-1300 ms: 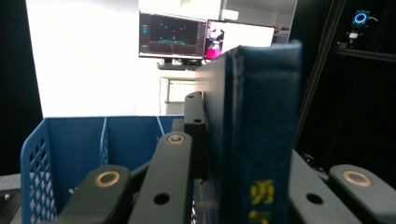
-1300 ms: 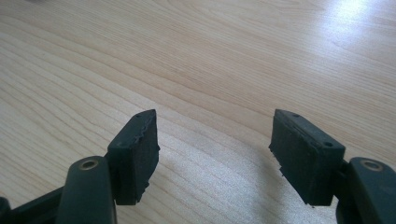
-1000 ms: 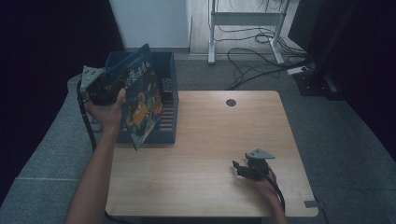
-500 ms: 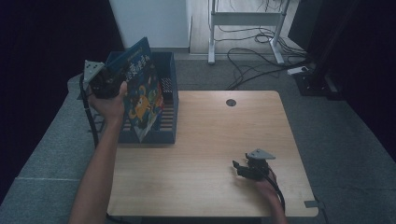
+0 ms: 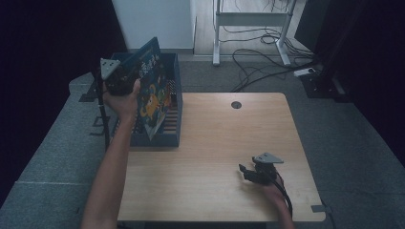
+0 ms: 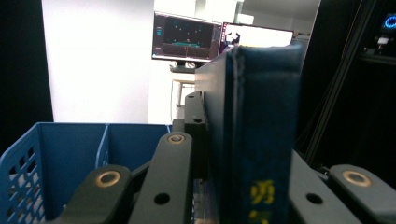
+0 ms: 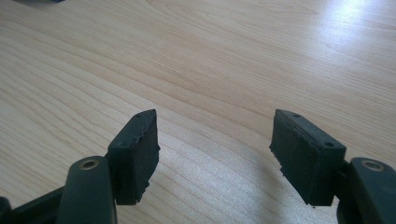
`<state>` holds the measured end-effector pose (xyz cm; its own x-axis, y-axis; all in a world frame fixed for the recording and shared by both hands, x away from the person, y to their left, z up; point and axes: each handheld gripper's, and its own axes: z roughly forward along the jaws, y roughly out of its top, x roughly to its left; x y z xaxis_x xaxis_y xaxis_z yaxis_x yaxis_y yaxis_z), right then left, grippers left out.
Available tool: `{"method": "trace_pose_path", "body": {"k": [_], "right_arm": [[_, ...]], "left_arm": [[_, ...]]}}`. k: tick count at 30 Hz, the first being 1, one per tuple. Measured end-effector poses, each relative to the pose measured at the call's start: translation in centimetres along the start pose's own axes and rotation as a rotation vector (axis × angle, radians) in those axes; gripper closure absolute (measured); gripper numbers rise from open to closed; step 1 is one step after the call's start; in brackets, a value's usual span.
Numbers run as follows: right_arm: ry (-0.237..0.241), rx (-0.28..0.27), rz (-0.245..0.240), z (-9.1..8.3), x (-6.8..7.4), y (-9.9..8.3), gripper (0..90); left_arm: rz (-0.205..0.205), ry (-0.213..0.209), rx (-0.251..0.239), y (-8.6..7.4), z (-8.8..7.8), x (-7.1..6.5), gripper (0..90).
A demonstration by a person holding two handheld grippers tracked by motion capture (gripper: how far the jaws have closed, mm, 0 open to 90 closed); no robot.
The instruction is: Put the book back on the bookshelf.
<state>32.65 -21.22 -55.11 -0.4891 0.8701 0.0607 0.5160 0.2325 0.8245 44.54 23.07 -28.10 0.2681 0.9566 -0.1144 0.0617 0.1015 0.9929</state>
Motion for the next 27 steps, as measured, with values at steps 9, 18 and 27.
{"method": "trace_pose_path", "body": {"k": [9,18,27], "right_arm": [[-0.004,0.0,-0.004,-0.1,0.1,-0.1,31.4],[-0.003,-0.001,-0.002,-0.2,0.0,-0.2,31.4],[-0.003,-0.003,0.002,-0.3,0.0,-0.2,31.3]], "left_arm": [[0.038,0.033,-0.013,-0.3,1.2,-0.9,82.3],[0.033,0.034,-0.028,-1.4,2.5,-1.5,82.3],[0.065,0.059,-0.053,-2.2,3.3,-2.5,82.3]]}}
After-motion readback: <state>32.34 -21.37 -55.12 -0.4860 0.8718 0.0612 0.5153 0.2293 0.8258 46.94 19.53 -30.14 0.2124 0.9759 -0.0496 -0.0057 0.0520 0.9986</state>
